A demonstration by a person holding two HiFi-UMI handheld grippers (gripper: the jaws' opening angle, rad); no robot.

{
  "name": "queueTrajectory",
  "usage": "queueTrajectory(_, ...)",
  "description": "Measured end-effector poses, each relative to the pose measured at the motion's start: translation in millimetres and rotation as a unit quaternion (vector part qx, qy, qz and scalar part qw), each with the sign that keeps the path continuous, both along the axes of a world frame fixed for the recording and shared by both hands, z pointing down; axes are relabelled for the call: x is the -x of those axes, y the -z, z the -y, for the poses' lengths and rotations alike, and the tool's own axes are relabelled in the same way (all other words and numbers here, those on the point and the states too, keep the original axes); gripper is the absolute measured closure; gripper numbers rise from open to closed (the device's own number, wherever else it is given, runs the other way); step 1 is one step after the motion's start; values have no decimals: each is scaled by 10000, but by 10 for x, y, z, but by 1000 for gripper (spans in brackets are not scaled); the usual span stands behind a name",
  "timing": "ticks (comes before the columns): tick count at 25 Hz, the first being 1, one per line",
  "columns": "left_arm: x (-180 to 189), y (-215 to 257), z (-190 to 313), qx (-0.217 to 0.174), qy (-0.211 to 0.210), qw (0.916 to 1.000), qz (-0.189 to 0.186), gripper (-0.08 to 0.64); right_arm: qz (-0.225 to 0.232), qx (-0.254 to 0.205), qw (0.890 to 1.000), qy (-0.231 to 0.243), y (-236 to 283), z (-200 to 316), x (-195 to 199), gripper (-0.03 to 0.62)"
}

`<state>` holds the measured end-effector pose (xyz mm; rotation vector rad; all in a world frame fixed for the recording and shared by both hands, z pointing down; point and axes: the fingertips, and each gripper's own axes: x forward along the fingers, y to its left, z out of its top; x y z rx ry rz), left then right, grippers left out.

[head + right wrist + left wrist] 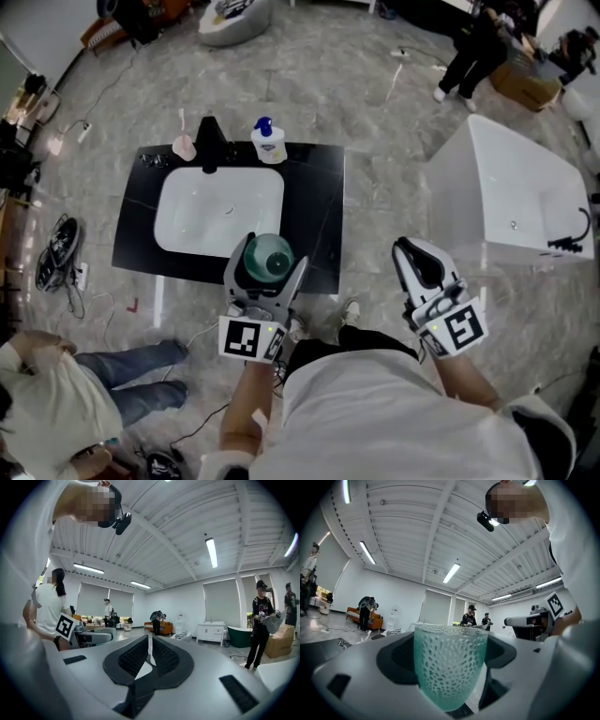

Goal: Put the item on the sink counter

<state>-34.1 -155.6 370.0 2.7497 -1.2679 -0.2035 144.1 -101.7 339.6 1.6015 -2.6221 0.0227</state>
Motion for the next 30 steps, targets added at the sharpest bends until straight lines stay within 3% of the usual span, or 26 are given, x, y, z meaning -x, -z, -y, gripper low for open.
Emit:
queueTrajectory(17,-159,-375,372,47,-30,9997,245,175,-38,74,9997,-242,-9,-96,-160,541)
queueTrajectory(30,-293,-837,513,287,-6,9987,432,175,-72,74,9999,-91,10,-82,-87,541)
